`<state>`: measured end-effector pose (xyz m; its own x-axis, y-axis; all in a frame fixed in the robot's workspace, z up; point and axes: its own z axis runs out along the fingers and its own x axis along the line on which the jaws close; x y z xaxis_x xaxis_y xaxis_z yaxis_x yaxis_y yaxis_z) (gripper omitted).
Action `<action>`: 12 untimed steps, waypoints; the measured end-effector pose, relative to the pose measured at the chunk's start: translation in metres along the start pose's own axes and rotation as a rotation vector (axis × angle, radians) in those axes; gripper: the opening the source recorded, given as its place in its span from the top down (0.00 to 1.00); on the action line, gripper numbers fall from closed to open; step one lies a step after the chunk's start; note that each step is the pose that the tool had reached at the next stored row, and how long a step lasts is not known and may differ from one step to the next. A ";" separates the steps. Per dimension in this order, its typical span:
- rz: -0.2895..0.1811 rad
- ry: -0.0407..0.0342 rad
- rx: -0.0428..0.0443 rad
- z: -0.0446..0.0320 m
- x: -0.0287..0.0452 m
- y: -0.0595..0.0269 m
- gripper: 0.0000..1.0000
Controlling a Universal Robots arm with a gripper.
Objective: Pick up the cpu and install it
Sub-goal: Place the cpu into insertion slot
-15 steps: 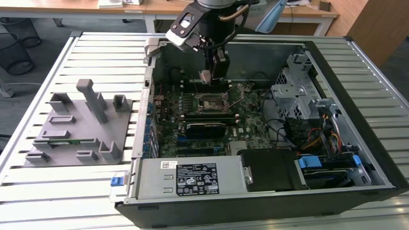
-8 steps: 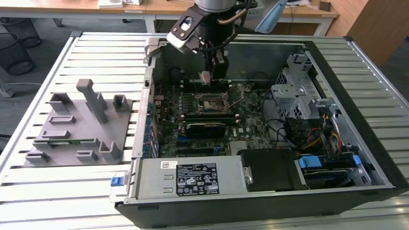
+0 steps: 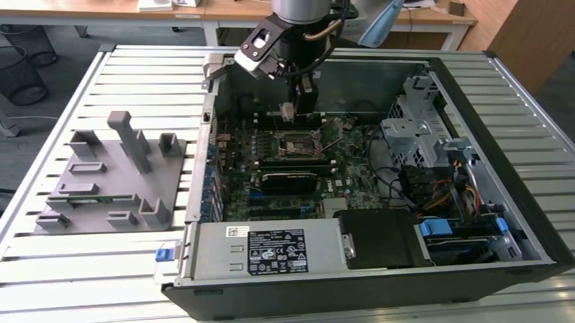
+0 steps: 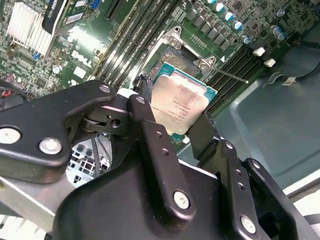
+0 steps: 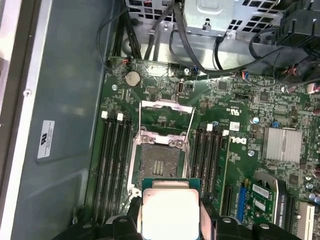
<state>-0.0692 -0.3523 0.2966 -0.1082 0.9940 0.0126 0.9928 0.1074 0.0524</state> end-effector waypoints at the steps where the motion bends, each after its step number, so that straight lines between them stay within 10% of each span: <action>1: 0.010 -0.0011 0.0001 0.0013 0.0001 0.0000 0.46; 12: 0.040 -0.0028 -0.0002 0.0155 0.0054 0.0008 0.46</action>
<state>-0.0681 -0.3465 0.2812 -0.0687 0.9976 0.0119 0.9963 0.0680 0.0521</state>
